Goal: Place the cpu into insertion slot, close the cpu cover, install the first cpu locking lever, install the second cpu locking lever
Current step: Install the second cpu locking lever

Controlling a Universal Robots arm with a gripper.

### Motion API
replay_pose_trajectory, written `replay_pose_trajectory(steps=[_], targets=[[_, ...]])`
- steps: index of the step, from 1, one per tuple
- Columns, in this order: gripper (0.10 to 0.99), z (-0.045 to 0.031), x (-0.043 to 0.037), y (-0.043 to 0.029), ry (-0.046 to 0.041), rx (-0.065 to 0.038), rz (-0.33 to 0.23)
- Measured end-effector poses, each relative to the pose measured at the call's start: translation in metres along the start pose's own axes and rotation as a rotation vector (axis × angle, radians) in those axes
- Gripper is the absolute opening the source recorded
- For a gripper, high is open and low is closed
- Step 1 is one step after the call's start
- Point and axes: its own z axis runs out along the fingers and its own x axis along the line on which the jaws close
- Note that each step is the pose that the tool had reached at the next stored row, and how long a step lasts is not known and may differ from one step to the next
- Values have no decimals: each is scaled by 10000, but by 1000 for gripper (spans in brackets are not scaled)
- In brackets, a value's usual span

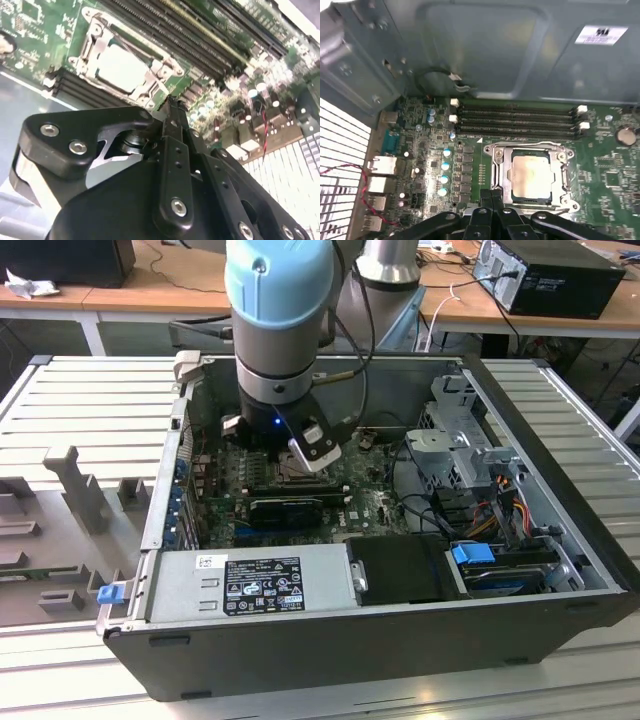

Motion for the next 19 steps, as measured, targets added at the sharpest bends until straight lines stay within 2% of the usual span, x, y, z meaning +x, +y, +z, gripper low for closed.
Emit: replay_pose_trajectory(steps=[2,6,8,13,19], targets=[[106,-14,-21,7,0,-3,0],[106,-19,-271,-3,105,-6,38],[106,-17,-334,-10,143,-10,56],[106,-32,-362,-87,146,-11,129],[106,-52,-355,-241,116,-12,217]])
